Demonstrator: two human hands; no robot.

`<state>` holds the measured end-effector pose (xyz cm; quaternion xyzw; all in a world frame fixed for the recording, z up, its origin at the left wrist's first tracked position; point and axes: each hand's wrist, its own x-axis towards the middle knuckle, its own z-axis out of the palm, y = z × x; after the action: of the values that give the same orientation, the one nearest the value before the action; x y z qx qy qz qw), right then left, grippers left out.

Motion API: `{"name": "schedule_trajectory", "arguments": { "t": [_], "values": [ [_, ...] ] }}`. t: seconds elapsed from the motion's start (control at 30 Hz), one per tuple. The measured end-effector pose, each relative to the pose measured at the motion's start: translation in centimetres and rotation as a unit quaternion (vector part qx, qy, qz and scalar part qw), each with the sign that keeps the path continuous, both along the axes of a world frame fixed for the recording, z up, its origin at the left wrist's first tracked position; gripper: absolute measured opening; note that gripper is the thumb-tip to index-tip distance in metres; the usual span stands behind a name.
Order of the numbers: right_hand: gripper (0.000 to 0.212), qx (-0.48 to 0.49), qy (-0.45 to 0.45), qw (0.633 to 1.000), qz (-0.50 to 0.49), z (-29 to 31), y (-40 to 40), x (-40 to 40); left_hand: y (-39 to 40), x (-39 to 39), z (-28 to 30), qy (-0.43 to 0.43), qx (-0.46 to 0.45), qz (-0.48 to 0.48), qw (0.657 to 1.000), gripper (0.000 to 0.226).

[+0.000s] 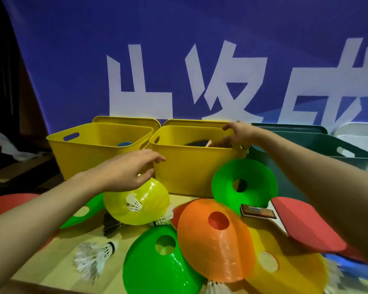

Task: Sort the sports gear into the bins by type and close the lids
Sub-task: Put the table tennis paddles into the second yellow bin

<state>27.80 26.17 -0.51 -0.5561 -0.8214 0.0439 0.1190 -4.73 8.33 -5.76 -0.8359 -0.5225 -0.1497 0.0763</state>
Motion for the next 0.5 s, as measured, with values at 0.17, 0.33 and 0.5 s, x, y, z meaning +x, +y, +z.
{"name": "schedule_trajectory", "arguments": {
  "t": [0.17,0.33,0.5],
  "values": [
    [0.035,0.119,0.003,0.993,0.016,-1.5,-1.9,3.4,0.7,0.5,-0.1,-0.006,-0.015,-0.014,1.000,0.038],
    [0.031,0.197,-0.008,0.977,0.084,-3.2,-8.6,8.5,1.4,5.2,-0.1,-0.018,-0.025,-0.068,0.997,0.033],
    [0.031,0.155,-0.031,0.983,0.092,-5.2,-15.5,14.1,1.4,12.6,-0.3,0.026,-0.037,-0.128,0.991,0.031]
  ]
}}
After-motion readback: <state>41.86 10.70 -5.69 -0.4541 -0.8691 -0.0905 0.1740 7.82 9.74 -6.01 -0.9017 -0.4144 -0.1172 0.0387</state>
